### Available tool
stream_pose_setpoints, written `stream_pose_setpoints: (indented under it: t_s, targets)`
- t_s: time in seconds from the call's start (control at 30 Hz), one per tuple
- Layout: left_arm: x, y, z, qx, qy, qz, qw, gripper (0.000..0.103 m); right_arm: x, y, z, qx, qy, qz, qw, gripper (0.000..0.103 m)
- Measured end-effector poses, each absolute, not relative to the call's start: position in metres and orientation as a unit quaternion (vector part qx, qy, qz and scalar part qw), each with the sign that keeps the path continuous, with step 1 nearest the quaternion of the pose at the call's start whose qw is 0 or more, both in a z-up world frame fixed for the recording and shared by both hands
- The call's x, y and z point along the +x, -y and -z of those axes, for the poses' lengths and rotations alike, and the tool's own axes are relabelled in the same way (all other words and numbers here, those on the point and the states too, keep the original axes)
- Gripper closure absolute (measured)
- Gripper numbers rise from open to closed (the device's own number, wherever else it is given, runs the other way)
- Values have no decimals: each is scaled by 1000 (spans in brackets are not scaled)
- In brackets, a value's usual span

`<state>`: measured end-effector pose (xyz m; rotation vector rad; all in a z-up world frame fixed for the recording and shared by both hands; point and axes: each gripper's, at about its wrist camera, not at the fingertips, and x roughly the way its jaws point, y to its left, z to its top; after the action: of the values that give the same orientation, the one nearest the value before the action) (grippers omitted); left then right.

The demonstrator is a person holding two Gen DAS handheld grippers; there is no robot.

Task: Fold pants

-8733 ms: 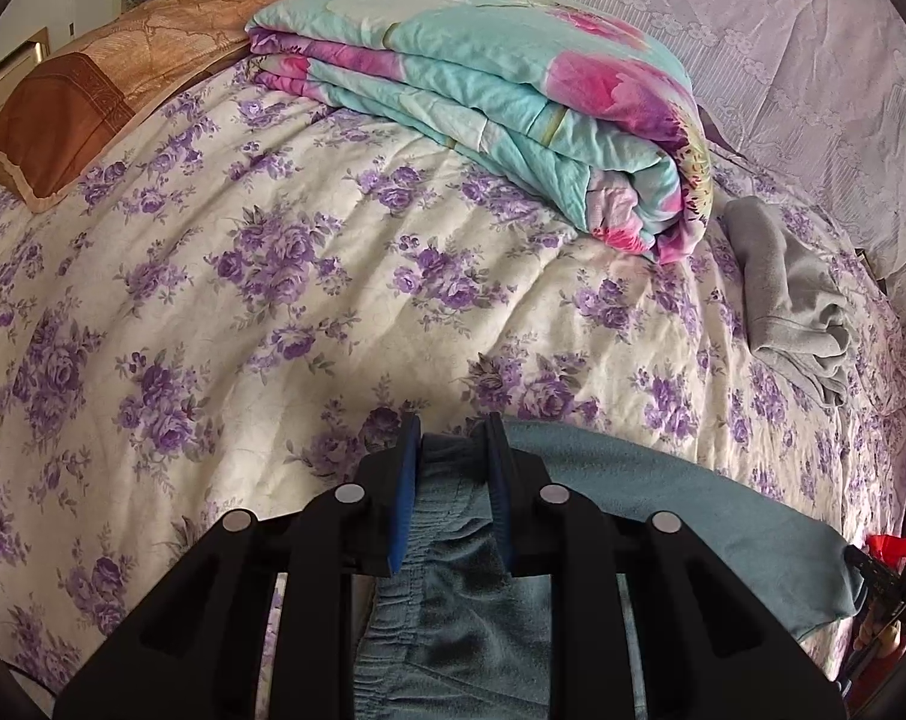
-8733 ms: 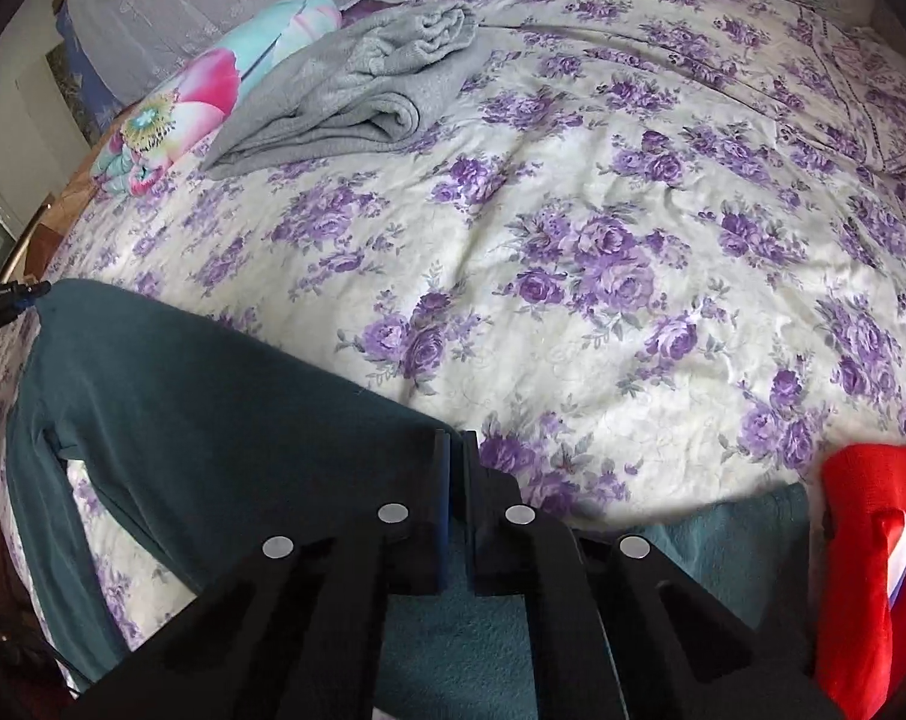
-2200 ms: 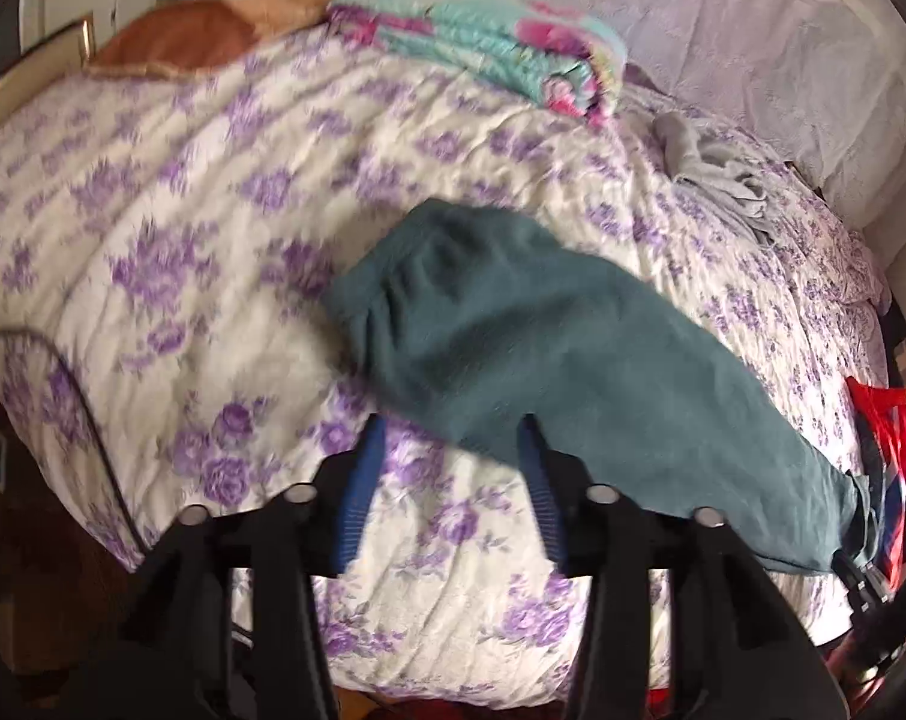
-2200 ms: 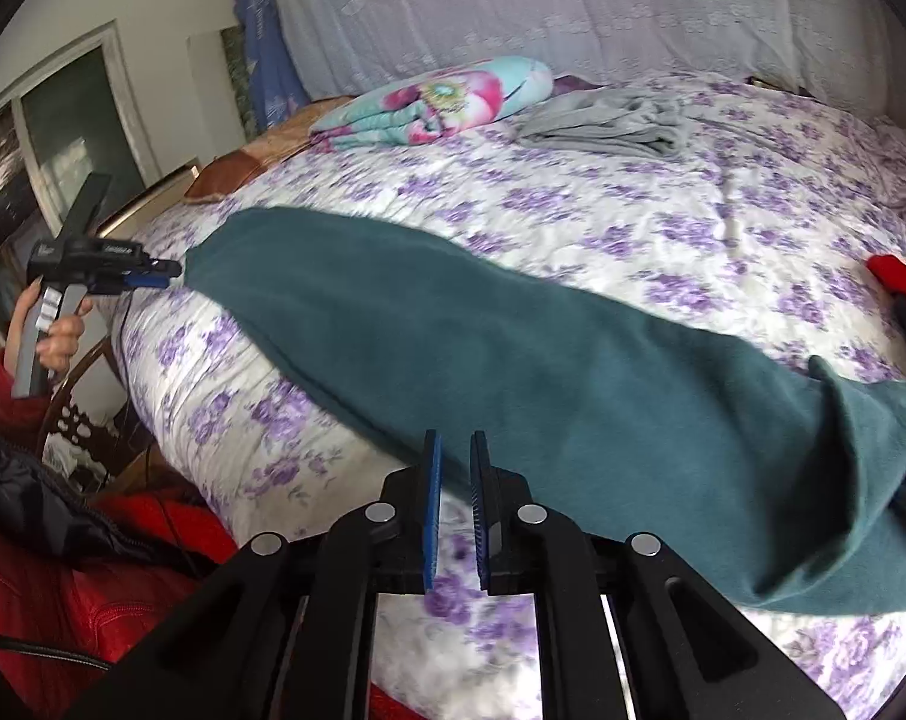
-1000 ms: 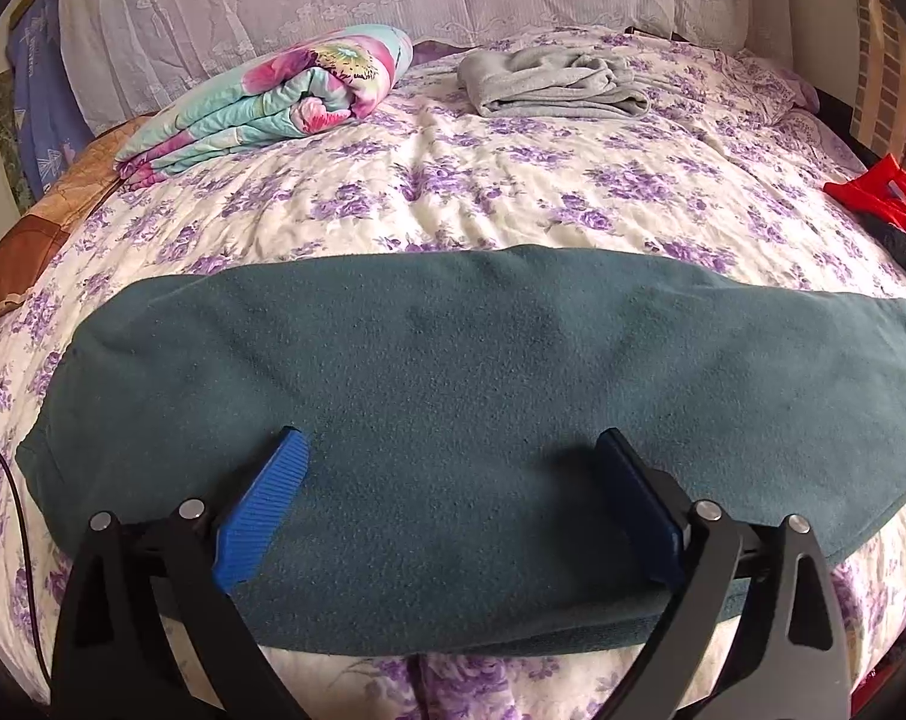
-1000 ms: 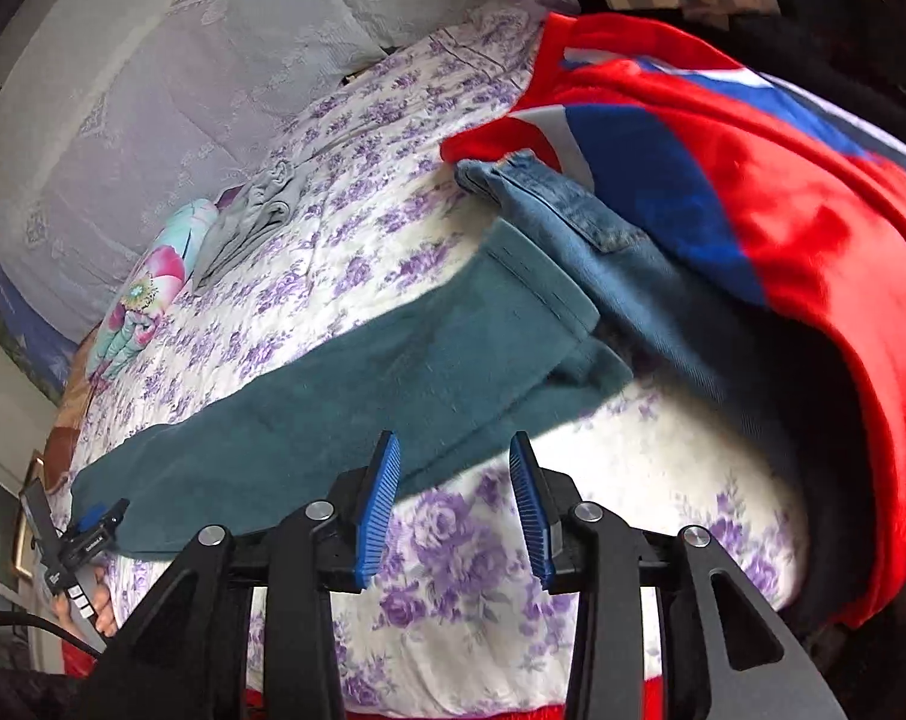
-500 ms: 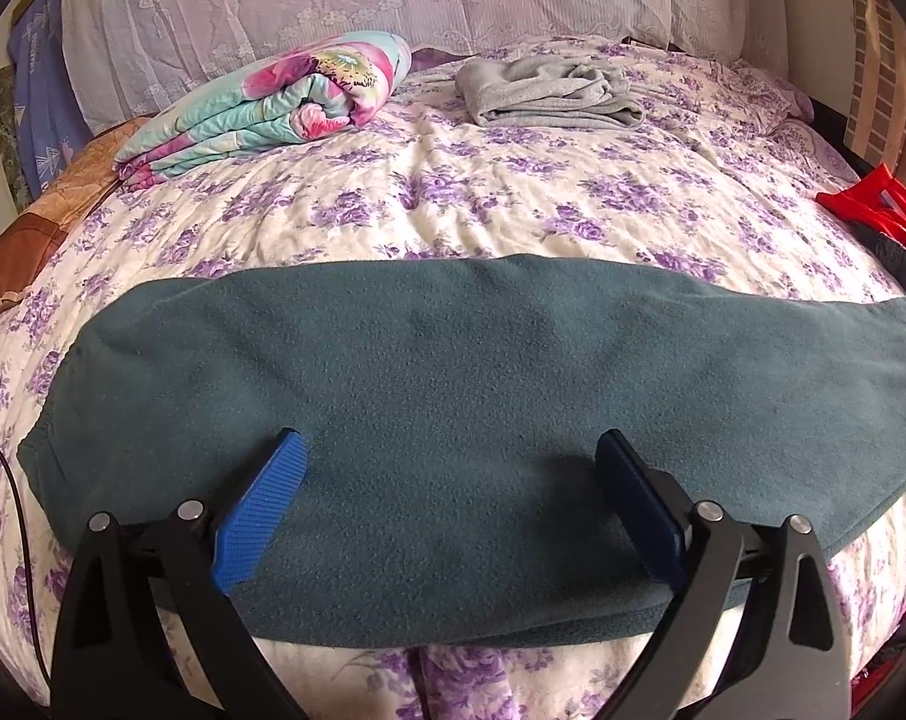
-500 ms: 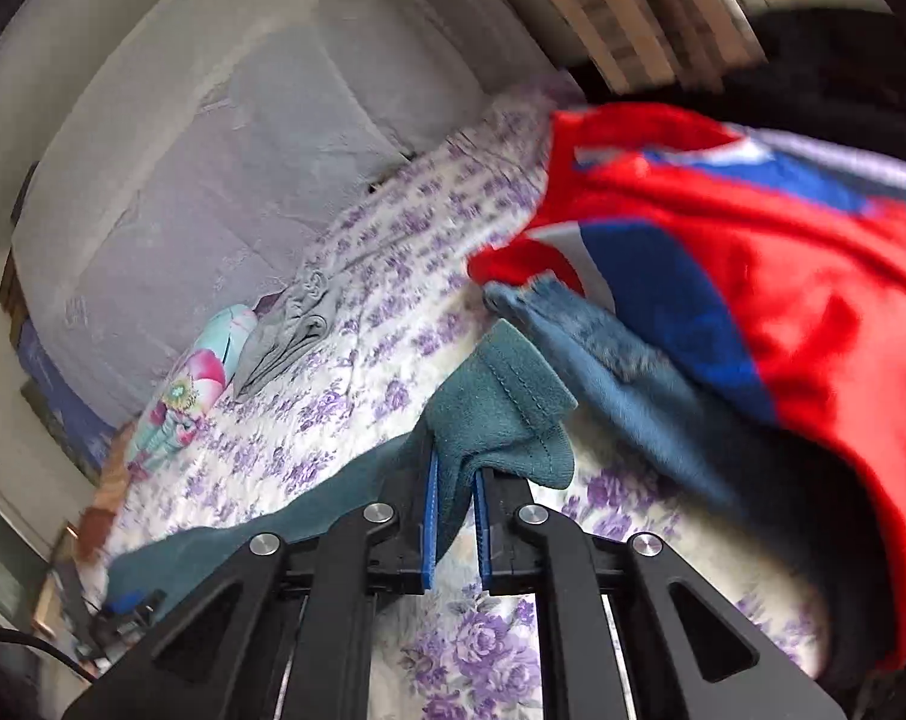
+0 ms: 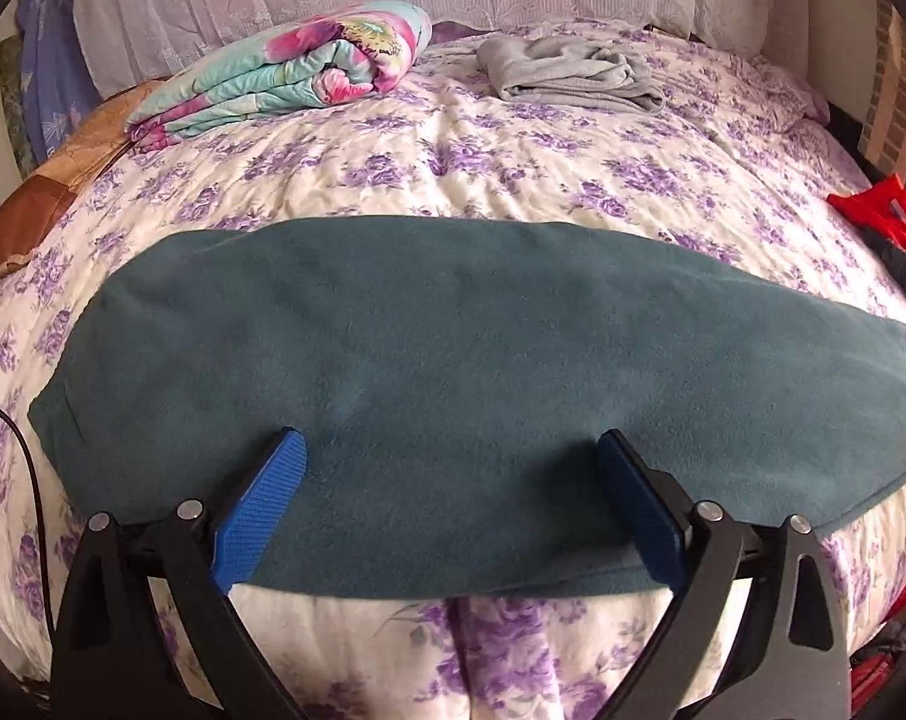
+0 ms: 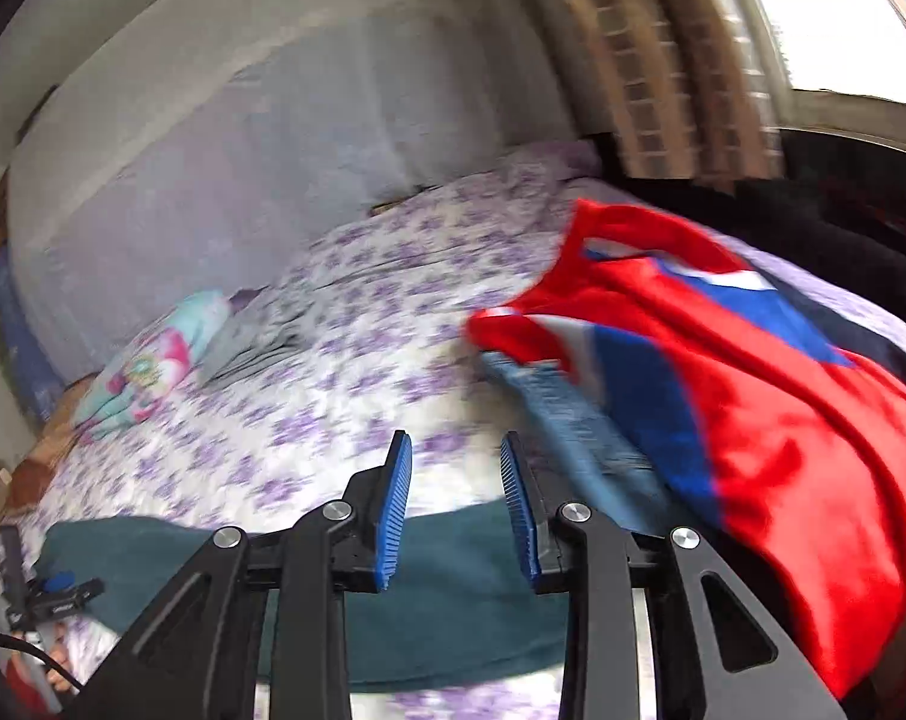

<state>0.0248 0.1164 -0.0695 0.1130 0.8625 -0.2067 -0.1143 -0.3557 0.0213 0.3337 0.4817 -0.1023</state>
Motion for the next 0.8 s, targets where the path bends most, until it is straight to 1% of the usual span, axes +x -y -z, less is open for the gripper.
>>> stream_pose_setpoints:
  t_s: [0.1, 0.17, 0.2, 0.3, 0.4, 0.43, 0.47, 0.6, 0.67, 0.73, 0.8]
  targets:
    - [12, -123, 73, 62, -413, 99, 903, 9, -43, 292, -19, 150, -298, -101, 937, 70]
    - [3, -122, 76, 77, -403, 93, 907, 8, 9, 247, -10, 141, -336, -175, 915, 64]
    - [1, -121, 75, 82, -402, 88, 908, 8, 32, 223, -4, 131, -355, -207, 902, 63]
    - [-1, -128, 60, 54, -400, 94, 910, 9, 88, 158, 11, 97, -399, -269, 871, 63]
    - [6, -141, 38, 16, -383, 91, 919, 9, 126, 121, 24, 84, -437, -302, 843, 63]
    - [11, -144, 33, 5, -379, 95, 920, 9, 131, 114, 29, 81, -441, -303, 841, 62]
    - [17, -146, 31, -5, -380, 101, 919, 9, 136, 108, 35, 78, -449, -307, 835, 57]
    - [42, -148, 58, -19, -415, 98, 904, 9, 135, 102, 59, 79, -482, -335, 806, 55]
    - [41, -147, 68, -4, -408, 89, 909, 9, 116, 101, 57, 73, -469, -348, 808, 54]
    - [35, -145, 64, 4, -391, 99, 915, 7, 91, 96, 47, 51, -441, -366, 818, 53]
    - [40, -148, 67, -5, -405, 101, 909, 6, 68, 89, 38, 28, -423, -383, 821, 51]
